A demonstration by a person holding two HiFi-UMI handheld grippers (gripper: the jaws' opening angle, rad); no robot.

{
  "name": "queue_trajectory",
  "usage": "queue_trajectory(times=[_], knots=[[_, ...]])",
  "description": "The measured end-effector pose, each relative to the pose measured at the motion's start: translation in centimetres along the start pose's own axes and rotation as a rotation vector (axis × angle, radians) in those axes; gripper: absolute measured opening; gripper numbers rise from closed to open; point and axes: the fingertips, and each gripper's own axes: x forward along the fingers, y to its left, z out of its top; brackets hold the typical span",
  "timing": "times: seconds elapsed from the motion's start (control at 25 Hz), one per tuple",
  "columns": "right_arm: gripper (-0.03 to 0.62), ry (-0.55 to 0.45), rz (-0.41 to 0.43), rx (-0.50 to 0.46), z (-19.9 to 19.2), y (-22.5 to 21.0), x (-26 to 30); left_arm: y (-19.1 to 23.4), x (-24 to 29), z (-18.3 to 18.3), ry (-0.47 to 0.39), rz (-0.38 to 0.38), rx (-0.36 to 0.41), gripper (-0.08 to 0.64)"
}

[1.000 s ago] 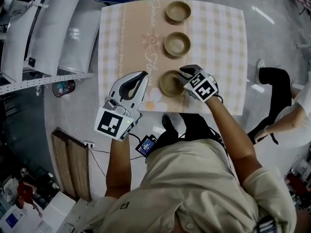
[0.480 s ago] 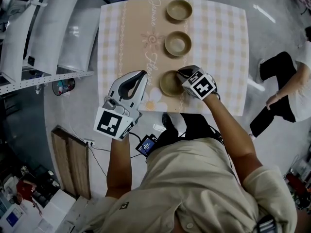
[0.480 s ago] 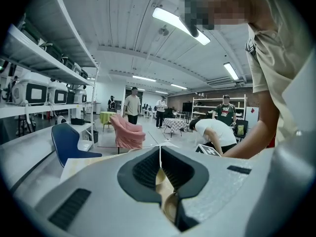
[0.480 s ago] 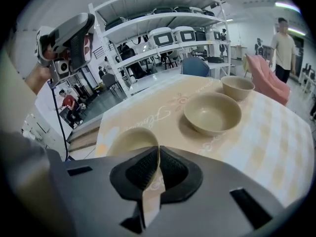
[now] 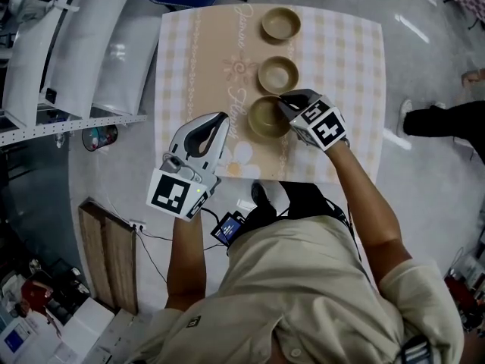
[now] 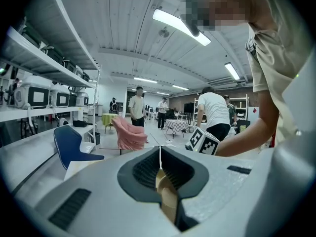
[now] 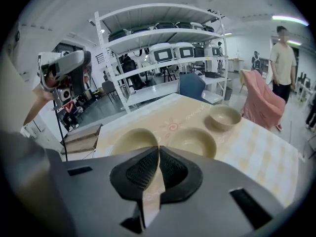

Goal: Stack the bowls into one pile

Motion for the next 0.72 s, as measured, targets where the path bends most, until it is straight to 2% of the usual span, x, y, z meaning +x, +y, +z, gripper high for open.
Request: queue_trajectory(times=[0.4, 0.72], knots=[[0.014, -0.039, -0.061, 0.023, 3.6, -5.4, -1.3, 0.7, 0.1, 1.2, 0.002, 0.028, 0.001, 0.015], [0.015, -0.039, -0.075, 0.052, 4.8, -9.3, -0.6, 1.0, 0.7, 1.3, 0.013, 0.051, -0.008, 0.015]])
